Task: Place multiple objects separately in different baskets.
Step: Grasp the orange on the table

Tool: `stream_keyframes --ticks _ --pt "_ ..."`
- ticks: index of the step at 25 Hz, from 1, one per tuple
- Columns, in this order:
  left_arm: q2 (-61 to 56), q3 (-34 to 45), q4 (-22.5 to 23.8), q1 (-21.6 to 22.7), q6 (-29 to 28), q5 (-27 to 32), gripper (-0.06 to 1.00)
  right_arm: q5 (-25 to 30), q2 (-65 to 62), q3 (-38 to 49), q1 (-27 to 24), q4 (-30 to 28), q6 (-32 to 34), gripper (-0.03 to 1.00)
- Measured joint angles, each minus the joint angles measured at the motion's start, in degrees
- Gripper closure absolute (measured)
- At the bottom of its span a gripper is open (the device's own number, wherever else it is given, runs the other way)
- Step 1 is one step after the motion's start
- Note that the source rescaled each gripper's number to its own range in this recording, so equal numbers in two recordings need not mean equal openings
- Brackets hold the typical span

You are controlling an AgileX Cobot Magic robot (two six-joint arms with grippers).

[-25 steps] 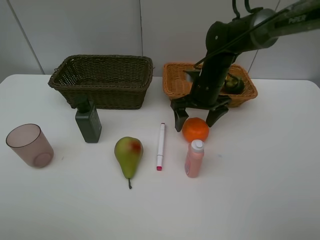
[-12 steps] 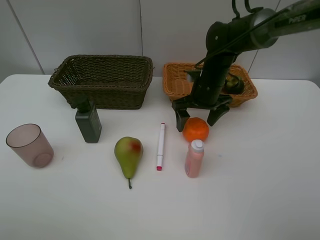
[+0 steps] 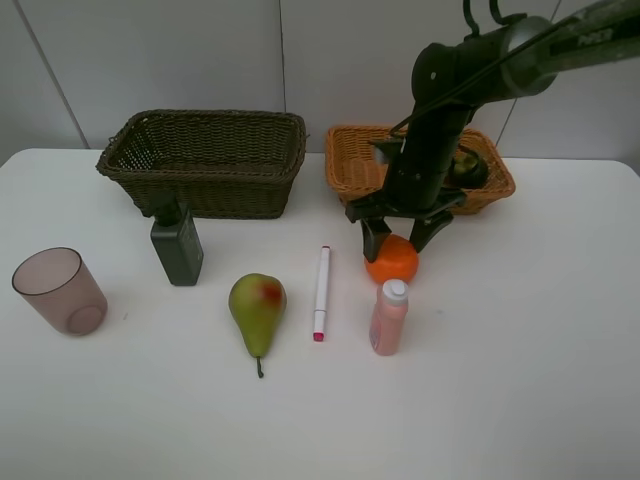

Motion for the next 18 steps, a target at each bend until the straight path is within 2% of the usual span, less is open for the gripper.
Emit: stream_keyframes --ticks 18 --pt "0.00 0.00 0.00 0.00 0.00 0.00 -0.06 0.60 -0.88 0.00 0.00 -0.97 0.00 0.32"
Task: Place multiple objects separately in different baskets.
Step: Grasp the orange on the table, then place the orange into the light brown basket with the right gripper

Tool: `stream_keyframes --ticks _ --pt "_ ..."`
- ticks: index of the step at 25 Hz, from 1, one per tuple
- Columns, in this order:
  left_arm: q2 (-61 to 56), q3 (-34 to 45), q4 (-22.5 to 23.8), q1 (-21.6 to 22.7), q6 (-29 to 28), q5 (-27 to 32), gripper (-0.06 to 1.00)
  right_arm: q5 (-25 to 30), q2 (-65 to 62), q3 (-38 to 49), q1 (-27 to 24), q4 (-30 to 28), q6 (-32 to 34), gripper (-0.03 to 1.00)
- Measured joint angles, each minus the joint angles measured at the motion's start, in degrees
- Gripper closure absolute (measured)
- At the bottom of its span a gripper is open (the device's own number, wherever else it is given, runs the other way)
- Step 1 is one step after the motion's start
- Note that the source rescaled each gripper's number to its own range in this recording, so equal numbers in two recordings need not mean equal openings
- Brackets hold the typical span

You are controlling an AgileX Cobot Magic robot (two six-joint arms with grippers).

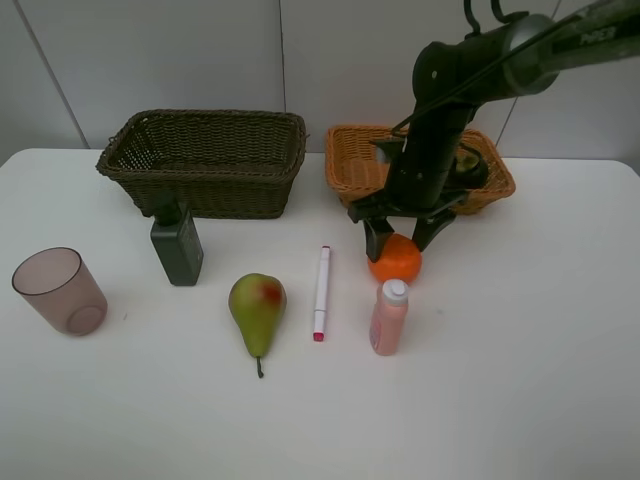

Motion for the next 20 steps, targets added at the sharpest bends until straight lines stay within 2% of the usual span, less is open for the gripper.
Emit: stream_keyframes --ticks 11,17,20 --pt "0.00 0.00 0.00 0.00 0.00 0.00 -0.06 2.63 -9.12 0.00 0.00 -1.28 0.00 0.32" --pt "0.00 0.00 0.00 0.00 0.00 0.00 -0.06 3.08 -11.81 -4.42 0.00 -7.48 0.00 0.32" --pt "0.00 0.00 0.00 0.00 0.00 0.00 -0.06 1.43 -11.81 -7.22 0.00 -10.95 0.00 0.32"
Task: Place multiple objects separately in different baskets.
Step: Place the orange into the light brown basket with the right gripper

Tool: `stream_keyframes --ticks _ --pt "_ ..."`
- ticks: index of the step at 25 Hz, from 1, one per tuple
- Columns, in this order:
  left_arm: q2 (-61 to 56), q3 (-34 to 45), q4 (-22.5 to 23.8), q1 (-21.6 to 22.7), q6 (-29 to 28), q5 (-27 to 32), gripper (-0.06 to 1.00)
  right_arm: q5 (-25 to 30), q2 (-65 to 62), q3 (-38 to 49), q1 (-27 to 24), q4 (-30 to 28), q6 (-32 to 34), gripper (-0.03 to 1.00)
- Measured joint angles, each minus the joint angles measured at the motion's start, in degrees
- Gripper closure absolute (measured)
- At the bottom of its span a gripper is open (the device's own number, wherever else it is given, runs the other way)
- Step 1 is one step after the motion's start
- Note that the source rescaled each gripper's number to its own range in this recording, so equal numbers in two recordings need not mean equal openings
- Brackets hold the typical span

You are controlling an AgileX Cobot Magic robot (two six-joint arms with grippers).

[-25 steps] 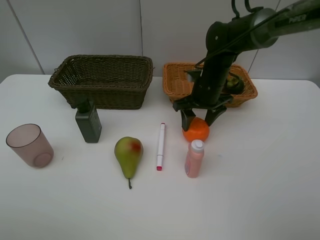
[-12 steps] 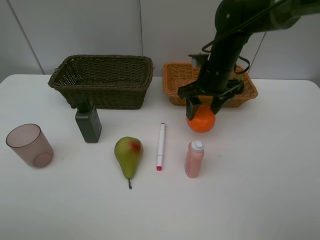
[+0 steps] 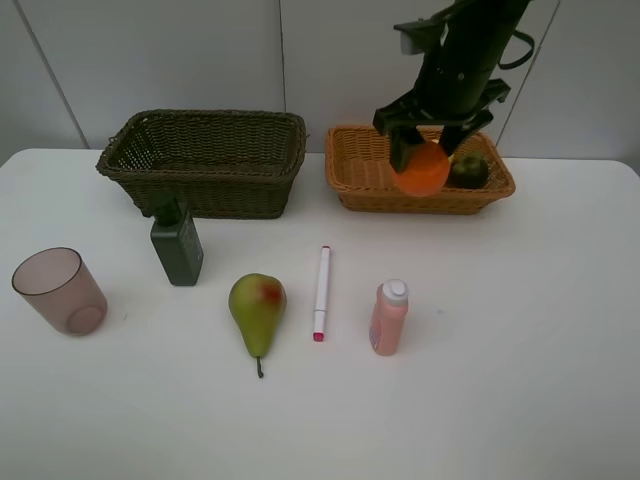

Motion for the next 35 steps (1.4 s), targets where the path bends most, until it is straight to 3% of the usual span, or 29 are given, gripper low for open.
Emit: stream_keyframes --ticks 7,17,27,35 --pt "0.00 0.00 0.00 0.00 0.00 0.00 -0.06 -12.77 0.00 -1.56 0.00 -6.39 0.00 0.32" --pt "0.00 0.00 0.00 0.00 0.00 0.00 -0.06 -29.68 0.73 -1.56 -1.32 -9.22 0.00 0.32" --pt "0.00 0.00 0.00 0.00 0.00 0.00 -0.06 -37.40 9.76 -1.58 -5.59 -9.28 0.00 0.32" --pt "0.00 0.00 0.00 0.00 0.00 0.00 -0.06 -38.56 15.41 -1.58 -5.59 -9.28 0.00 0.32"
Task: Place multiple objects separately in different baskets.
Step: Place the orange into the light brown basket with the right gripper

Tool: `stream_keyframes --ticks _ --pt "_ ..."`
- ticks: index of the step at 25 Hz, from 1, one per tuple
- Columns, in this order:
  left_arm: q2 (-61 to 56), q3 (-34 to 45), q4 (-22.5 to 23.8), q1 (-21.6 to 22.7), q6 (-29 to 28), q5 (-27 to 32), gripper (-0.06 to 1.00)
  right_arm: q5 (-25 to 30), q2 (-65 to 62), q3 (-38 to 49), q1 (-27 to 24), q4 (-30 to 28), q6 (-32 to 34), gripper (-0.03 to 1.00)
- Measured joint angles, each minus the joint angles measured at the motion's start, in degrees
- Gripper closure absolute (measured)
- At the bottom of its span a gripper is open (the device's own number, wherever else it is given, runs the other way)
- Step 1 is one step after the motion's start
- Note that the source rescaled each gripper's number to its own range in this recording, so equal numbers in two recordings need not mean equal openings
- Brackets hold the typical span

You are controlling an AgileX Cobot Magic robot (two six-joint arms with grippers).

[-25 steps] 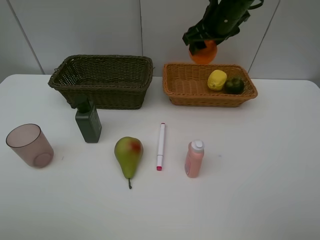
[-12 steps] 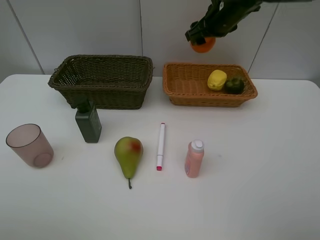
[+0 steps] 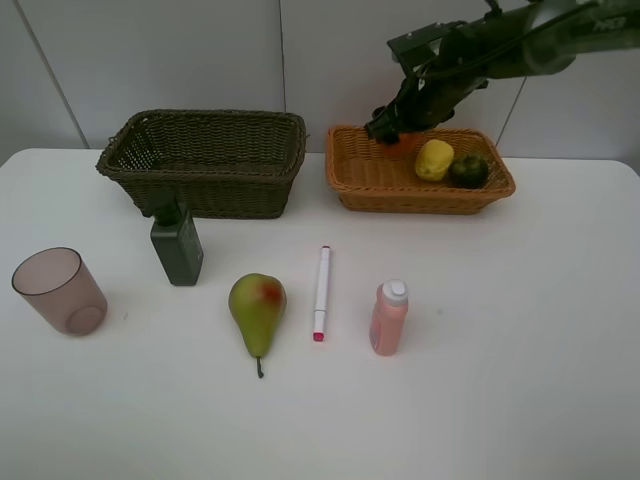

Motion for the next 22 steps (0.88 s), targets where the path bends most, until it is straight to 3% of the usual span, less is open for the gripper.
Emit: stream_keyframes --ticks 11,22 --pt "0.00 0.00 0.00 0.00 0.00 0.00 -0.06 0.01 0.27 0.00 0.05 0.00 0.00 0.32" --pt "0.00 0.00 0.00 0.00 0.00 0.00 -0.06 4.76 0.27 0.00 0.05 0.00 0.00 0.32"
